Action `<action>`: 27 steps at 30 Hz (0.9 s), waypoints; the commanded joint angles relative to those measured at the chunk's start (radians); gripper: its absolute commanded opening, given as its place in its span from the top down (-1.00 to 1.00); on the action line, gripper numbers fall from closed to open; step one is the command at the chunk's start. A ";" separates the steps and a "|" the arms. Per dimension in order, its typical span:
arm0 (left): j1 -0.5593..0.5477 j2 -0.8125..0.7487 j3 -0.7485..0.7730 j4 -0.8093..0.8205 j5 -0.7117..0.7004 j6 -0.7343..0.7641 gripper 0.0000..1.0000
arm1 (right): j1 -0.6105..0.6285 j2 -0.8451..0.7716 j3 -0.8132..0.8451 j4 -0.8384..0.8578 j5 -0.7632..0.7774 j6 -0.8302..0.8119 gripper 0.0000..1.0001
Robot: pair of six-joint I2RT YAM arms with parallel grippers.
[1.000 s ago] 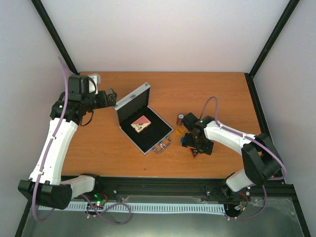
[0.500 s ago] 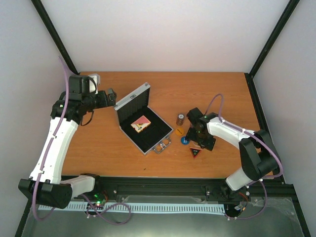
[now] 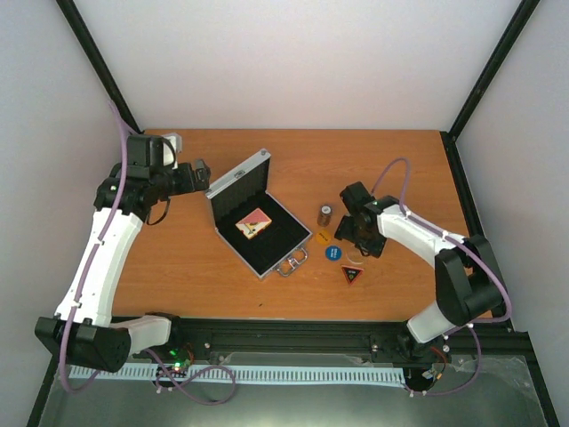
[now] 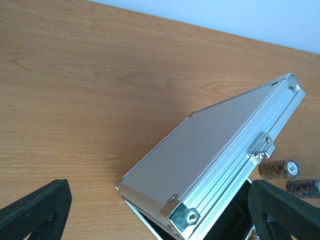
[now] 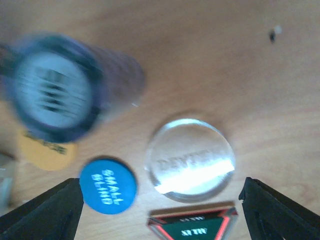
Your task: Pack up texas hold em set
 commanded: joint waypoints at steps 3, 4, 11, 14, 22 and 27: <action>-0.003 0.017 0.019 0.004 -0.003 -0.012 -1.00 | -0.007 0.051 0.183 -0.010 0.060 -0.131 -0.74; -0.003 0.019 0.021 0.004 -0.002 -0.010 -1.00 | -0.007 0.076 0.210 -0.019 0.062 -0.144 -0.73; -0.003 0.025 0.036 -0.009 -0.013 -0.001 -0.99 | -0.009 0.209 0.294 -0.030 0.046 -0.156 -0.61; -0.003 0.025 0.034 -0.011 -0.017 0.001 -0.99 | -0.011 0.233 0.309 -0.057 0.051 -0.142 -0.49; -0.003 0.035 0.028 -0.004 -0.015 0.000 -0.99 | -0.025 0.246 0.327 -0.052 0.062 -0.162 -0.46; -0.002 0.050 0.037 -0.001 -0.012 0.002 -0.99 | -0.040 0.276 0.346 -0.061 0.050 -0.177 -0.44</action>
